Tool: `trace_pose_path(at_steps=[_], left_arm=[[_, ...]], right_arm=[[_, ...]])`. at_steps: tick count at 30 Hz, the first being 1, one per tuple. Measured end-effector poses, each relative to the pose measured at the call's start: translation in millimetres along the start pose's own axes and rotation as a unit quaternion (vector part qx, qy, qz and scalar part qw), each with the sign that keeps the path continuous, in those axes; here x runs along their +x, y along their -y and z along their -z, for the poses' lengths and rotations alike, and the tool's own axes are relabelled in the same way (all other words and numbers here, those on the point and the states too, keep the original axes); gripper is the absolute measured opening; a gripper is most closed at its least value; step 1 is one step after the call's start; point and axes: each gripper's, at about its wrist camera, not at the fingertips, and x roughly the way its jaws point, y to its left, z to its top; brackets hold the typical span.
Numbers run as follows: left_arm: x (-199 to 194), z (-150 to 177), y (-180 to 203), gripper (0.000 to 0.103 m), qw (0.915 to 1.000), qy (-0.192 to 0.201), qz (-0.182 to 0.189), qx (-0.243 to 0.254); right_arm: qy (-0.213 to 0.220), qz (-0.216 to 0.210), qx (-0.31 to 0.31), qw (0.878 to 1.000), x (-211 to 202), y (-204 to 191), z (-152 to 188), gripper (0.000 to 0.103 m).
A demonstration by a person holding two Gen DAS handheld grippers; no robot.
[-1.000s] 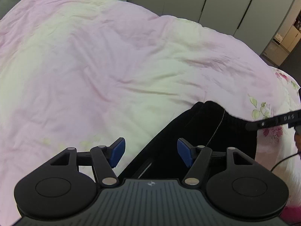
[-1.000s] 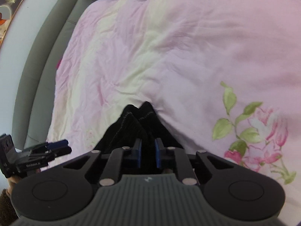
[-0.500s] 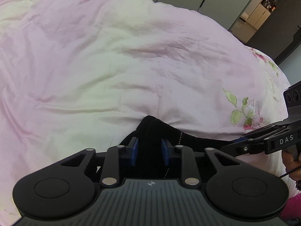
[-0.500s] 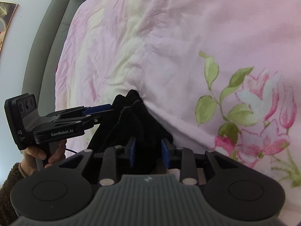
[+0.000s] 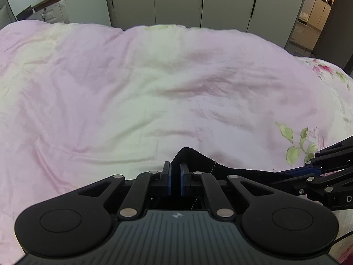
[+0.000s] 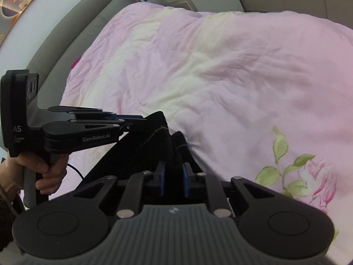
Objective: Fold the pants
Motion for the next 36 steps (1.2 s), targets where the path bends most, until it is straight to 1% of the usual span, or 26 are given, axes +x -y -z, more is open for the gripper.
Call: trace_pose_path(at_steps=[3, 7, 8, 9, 10, 11, 13, 14, 15, 16, 18, 19, 23, 26, 29, 31, 34, 35, 36], left_arm=[[20, 8, 3, 0.008, 0.9999, -0.007, 0.001, -0.008], [25, 15, 1, 0.008, 0.9998, -0.009, -0.004, -0.017], [22, 14, 2, 0.009, 0.9998, -0.01, -0.006, -0.014], [18, 12, 2, 0.012, 0.9998, -0.009, -0.009, -0.012], [14, 10, 3, 0.012, 0.9999, -0.007, -0.011, -0.01], [11, 7, 3, 0.013, 0.9999, -0.007, -0.012, -0.008], [3, 3, 5, 0.014, 0.9999, -0.007, -0.013, -0.004], [-1, 2, 7, 0.02, 0.9998, -0.008, -0.016, 0.002], [-5, 1, 9, 0.024, 0.9998, -0.009, -0.018, 0.008], [-9, 1, 12, 0.025, 0.9997, -0.01, -0.02, 0.013], [-16, 2, 14, 0.026, 0.9994, -0.016, -0.025, 0.02], [-20, 3, 15, 0.026, 0.999, -0.022, -0.03, 0.024], [-37, 13, 15, 0.027, 0.9974, -0.041, -0.047, 0.035], [-53, 24, 11, 0.027, 0.9962, -0.055, -0.059, 0.032], [-69, 38, 5, 0.029, 0.9944, -0.076, -0.069, 0.024], [-80, 50, 0, 0.03, 0.9933, -0.086, -0.076, 0.01], [-101, 75, -12, 0.03, 0.992, -0.094, -0.076, -0.037], [-107, 86, -16, 0.03, 0.9912, -0.095, -0.076, -0.052], [-115, 98, -20, 0.03, 0.99, -0.094, -0.079, -0.069]], right_arm=[[-0.019, 0.012, 0.023, 0.999, 10, 15, 7, 0.011], [-0.043, 0.018, 0.03, 0.998, 31, 29, 10, 0.013], [-0.047, 0.017, 0.034, 0.998, 32, 31, 8, 0.015], [-0.049, 0.019, 0.033, 0.998, 30, 31, 6, 0.03], [-0.051, 0.026, 0.026, 0.998, 27, 30, 4, 0.036], [-0.054, 0.03, 0.018, 0.998, 25, 29, 1, 0.038], [-0.07, 0.026, -0.001, 0.997, 23, 27, -4, 0.038], [-0.078, 0.024, -0.014, 0.997, 22, 26, -8, 0.038], [-0.084, 0.024, -0.03, 0.996, 23, 23, -12, 0.04], [-0.089, 0.028, -0.047, 0.995, 23, 21, -17, 0.042], [-0.093, 0.03, -0.083, 0.992, 24, 15, -25, 0.049], [-0.098, 0.029, -0.102, 0.989, 27, 12, -30, 0.05], [-0.137, 0.024, -0.142, 0.98, 49, 4, -41, 0.05], [-0.158, 0.032, -0.149, 0.976, 70, 2, -37, 0.051], [-0.169, 0.029, -0.144, 0.975, 85, 5, -33, 0.059], [-0.178, 0.025, -0.143, 0.973, 96, 7, -34, 0.06], [-0.194, 0.01, -0.141, 0.971, 106, 12, -36, 0.058], [-0.198, 0.004, -0.142, 0.97, 108, 13, -37, 0.056], [-0.203, -0.004, -0.142, 0.969, 110, 15, -38, 0.051]])
